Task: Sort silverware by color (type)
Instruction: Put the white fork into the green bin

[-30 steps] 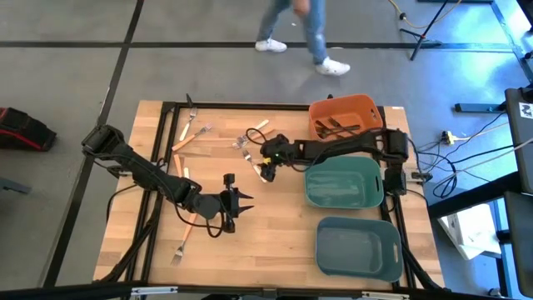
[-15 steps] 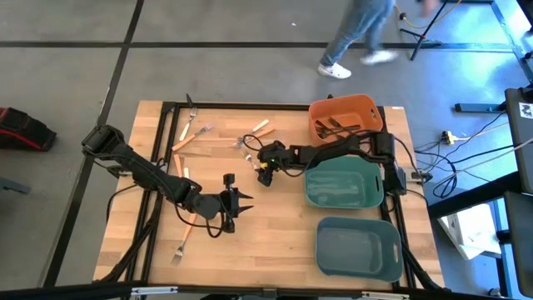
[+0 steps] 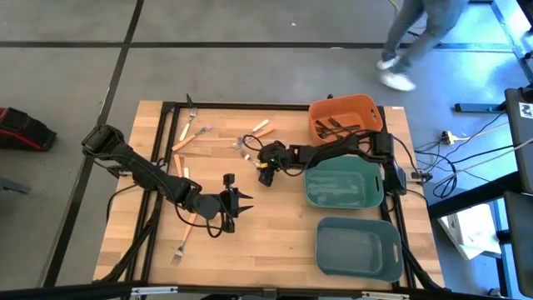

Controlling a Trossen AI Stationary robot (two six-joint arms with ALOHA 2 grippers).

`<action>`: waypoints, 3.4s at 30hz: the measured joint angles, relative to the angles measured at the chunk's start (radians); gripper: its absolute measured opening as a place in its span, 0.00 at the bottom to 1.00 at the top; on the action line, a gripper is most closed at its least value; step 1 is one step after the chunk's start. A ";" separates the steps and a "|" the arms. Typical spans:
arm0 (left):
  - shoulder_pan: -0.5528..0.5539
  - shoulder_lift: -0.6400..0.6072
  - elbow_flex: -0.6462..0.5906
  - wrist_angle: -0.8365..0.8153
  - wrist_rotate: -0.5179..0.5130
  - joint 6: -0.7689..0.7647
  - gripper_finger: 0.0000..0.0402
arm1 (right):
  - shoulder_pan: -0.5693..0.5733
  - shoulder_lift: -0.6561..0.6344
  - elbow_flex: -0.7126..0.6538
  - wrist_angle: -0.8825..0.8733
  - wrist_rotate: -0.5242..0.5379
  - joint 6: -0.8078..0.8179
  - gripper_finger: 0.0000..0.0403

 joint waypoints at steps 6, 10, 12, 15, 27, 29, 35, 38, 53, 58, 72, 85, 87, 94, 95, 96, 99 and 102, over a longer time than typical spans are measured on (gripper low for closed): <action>0.000 0.000 0.000 0.000 0.000 0.000 0.28 | 0.000 0.013 0.001 0.005 0.001 -0.006 0.34; 0.000 0.000 0.000 -0.001 0.000 0.000 0.28 | 0.000 0.014 0.001 0.005 0.000 -0.010 0.20; 0.000 0.000 0.000 -0.001 0.000 0.000 0.28 | 0.000 0.014 0.001 0.004 -0.001 -0.013 0.13; 0.000 0.000 0.000 -0.001 0.000 0.000 0.28 | 0.000 0.014 0.001 0.000 0.001 -0.035 0.05; -0.027 -0.011 0.000 0.001 -0.009 0.000 0.28 | 0.007 -0.008 -0.002 -0.015 0.027 -0.062 0.09; -0.039 -0.030 0.000 0.001 -0.019 0.000 0.28 | 0.014 -0.019 -0.004 -0.030 0.036 -0.073 0.08; -0.091 -0.093 0.000 -0.013 -0.028 0.000 0.28 | 0.055 -0.059 -0.008 -0.064 0.049 -0.090 0.07; -0.118 -0.121 0.000 -0.044 -0.029 0.000 0.28 | 0.068 -0.082 -0.007 -0.071 0.063 -0.091 0.08; -0.148 -0.143 0.000 -0.071 -0.113 0.004 0.28 | 0.074 -0.118 -0.005 -0.078 0.077 -0.088 0.09; -0.120 -0.130 0.000 -0.100 -0.111 -0.017 0.28 | 0.083 -0.122 -0.004 -0.074 0.075 -0.089 0.09; -0.108 -0.131 0.000 -0.120 -0.108 -0.030 0.28 | 0.107 -0.291 -0.002 -0.201 0.095 -0.140 0.09; -0.108 -0.131 0.000 -0.120 -0.086 -0.049 0.28 | 0.171 -0.526 -0.002 -0.487 0.140 -0.117 0.09; -0.108 -0.131 0.000 -0.119 -0.086 -0.049 0.28 | 0.181 -0.563 -0.002 -0.550 0.140 -0.109 0.09; -0.108 -0.131 0.000 -0.123 -0.082 -0.080 0.28 | 0.251 -0.679 -0.016 -0.729 0.255 -0.027 0.09; -0.108 -0.131 0.000 -0.123 -0.082 -0.080 0.28 | 0.261 -0.698 -0.028 -0.745 0.263 -0.018 0.09; -0.108 -0.131 0.000 -0.123 -0.082 -0.080 0.28 | 0.270 -0.717 -0.043 -0.754 0.264 -0.007 0.09; -0.108 -0.131 0.000 -0.123 -0.082 -0.080 0.28 | 0.291 -0.784 -0.096 -0.784 0.261 0.031 0.09; -0.108 -0.131 0.000 -0.123 -0.082 -0.080 0.28 | 0.310 -0.859 -0.166 -0.806 0.261 0.062 0.09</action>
